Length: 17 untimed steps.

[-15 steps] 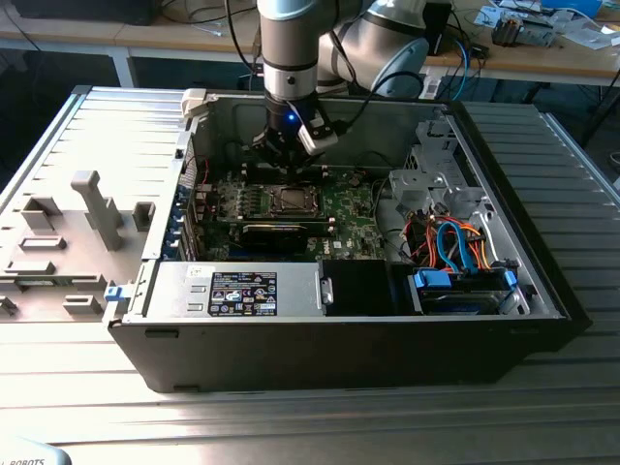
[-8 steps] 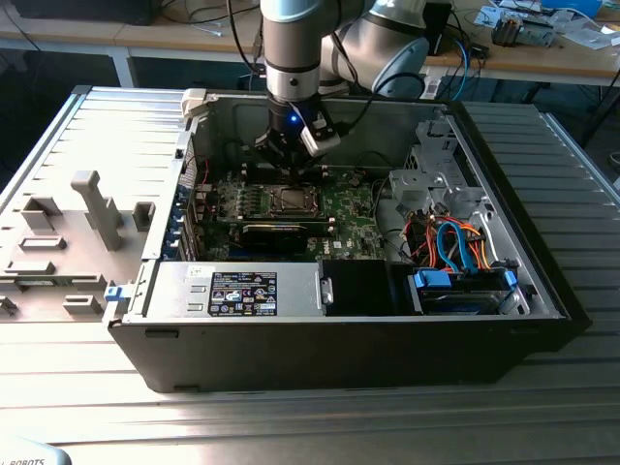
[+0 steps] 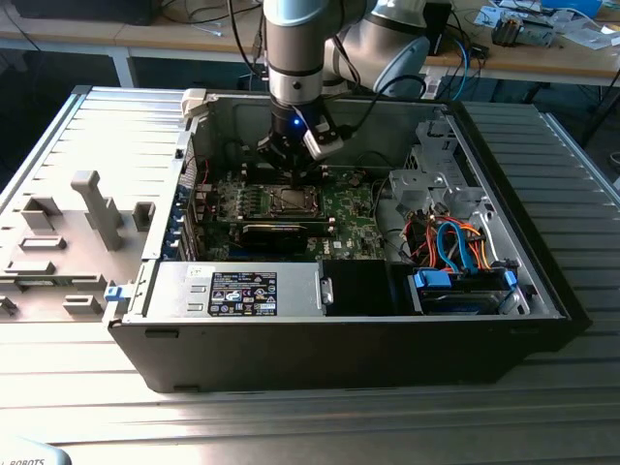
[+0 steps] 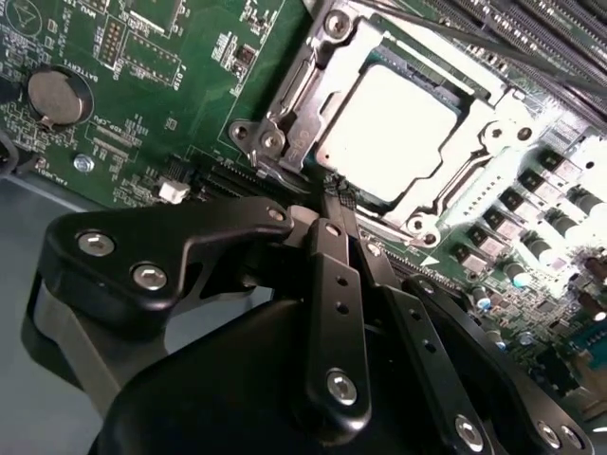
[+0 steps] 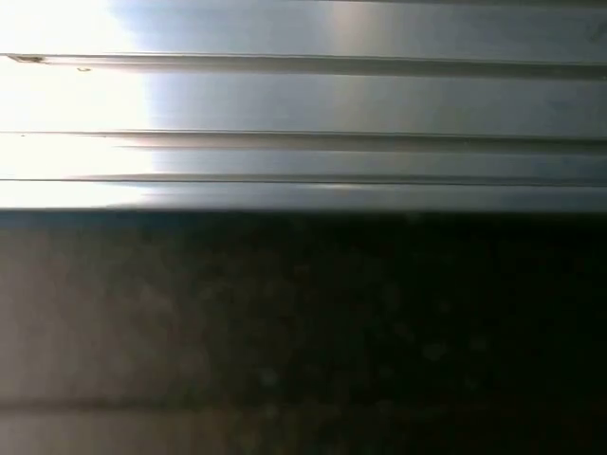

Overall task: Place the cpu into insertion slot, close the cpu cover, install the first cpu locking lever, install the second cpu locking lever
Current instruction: 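Install the first cpu locking lever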

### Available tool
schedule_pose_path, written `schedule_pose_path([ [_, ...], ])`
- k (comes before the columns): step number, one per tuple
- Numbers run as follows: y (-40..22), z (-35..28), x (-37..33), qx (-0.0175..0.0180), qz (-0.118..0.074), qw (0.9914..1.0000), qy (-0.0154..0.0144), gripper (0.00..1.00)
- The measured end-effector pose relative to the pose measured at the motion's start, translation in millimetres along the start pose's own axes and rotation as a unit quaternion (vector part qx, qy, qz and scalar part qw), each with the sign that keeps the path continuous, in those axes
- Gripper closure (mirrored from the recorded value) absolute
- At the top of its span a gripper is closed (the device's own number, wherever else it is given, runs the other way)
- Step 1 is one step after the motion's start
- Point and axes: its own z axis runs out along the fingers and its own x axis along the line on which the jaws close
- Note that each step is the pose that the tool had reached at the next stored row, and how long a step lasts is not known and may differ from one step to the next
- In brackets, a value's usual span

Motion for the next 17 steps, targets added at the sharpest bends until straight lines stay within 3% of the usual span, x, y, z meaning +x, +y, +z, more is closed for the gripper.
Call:
schedule_pose_path([
  [9,0.0,3.6,-12.5,-0.0085,0.0,0.99996,0.0,0.89],
  [13,0.1,3.4,-13.2,-0.0091,0.0,0.99996,-0.0001,0.89],
  [17,0.8,-8.9,-13.7,-0.0092,0.0,0.99996,-0.0004,0.89],
])
